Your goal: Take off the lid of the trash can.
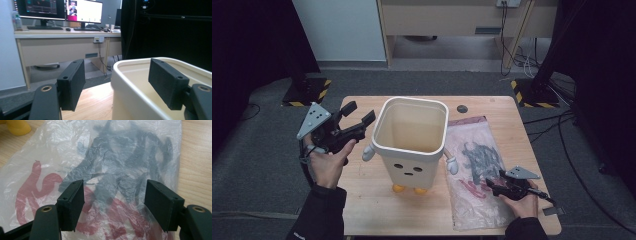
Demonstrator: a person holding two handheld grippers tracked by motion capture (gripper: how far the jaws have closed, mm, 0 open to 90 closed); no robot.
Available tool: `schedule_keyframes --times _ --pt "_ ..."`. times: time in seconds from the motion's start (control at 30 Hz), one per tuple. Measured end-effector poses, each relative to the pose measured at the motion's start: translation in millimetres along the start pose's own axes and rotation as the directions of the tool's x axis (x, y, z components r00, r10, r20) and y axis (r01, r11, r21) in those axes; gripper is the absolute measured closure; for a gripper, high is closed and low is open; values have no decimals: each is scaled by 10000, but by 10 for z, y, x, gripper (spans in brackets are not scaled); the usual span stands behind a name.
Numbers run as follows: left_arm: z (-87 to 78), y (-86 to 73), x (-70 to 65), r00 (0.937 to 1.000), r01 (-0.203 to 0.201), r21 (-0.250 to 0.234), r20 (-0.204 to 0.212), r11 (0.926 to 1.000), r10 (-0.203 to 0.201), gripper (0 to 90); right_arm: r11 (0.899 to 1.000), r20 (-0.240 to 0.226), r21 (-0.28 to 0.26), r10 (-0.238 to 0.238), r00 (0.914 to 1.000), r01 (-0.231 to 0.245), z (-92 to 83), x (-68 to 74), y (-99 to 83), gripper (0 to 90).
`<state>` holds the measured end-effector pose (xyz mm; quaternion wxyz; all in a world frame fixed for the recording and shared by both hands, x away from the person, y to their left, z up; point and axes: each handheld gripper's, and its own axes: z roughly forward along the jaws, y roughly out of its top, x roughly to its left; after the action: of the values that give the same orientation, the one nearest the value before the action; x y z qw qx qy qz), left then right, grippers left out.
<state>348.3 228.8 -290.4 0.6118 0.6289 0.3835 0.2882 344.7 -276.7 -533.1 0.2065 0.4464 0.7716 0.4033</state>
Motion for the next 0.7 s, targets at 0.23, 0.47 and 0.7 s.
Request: schedule_keyframes --times 0.23,0.47,0.7 --pt "289 138 -51 9995 -169 240 255 9996 163 325 9963 56 834 -194 9998 189 39 -4 -2 307" --pt "600 133 -32 9968 -362 382 723 9986 333 333 9949 45 971 -263 9996 257 49 3 2 274" --pt "791 88 33 9926 97 681 1199 9976 -178 392 9940 -8 1029 -360 9994 359 58 15 5 238"
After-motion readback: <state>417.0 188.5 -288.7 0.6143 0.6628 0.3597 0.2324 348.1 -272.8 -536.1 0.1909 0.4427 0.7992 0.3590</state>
